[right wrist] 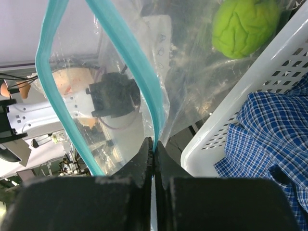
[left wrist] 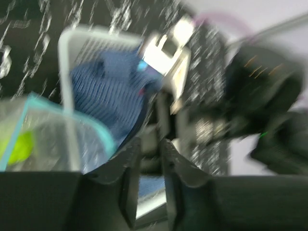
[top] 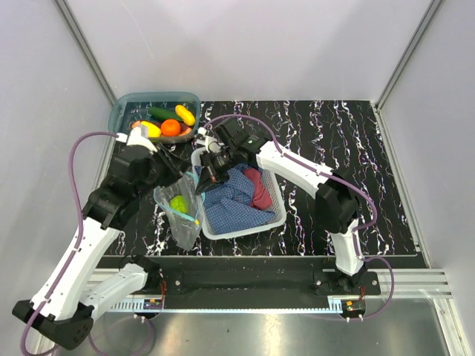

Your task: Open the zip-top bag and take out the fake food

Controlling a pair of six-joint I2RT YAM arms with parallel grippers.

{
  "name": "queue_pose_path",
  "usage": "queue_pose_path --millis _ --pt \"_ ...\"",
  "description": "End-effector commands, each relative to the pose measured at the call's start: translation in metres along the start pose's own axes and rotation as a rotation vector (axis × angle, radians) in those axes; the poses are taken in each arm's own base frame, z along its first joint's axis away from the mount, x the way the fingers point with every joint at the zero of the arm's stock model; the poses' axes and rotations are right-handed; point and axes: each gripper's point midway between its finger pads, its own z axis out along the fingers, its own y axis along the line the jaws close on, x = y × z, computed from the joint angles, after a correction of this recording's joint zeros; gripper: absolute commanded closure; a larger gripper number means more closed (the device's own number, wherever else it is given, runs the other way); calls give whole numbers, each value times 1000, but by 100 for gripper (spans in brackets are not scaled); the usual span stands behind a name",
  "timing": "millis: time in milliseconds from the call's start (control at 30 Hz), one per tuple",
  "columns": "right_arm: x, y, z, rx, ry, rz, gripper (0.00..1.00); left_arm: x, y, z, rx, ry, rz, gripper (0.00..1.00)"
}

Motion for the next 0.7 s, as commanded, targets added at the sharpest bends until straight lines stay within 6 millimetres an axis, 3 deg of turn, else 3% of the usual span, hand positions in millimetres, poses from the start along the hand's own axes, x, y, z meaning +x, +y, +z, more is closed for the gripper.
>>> queue_pose_path --millis 0,100,367,533,667 --pt "-15 26 -18 -27 -58 -58 100 38 42 -4 -190 133 202 80" --pt "-15 27 -19 -25 -61 -54 100 52 58 -8 -301 194 318 87" --pt "-15 29 -22 -18 -70 -50 100 73 95 1 -467 285 400 88" --pt "-13 29 -22 -15 -68 -42 100 81 117 18 -548 288 433 87" --pt "-12 30 -22 -20 -65 -33 100 90 142 33 -627 269 441 92"
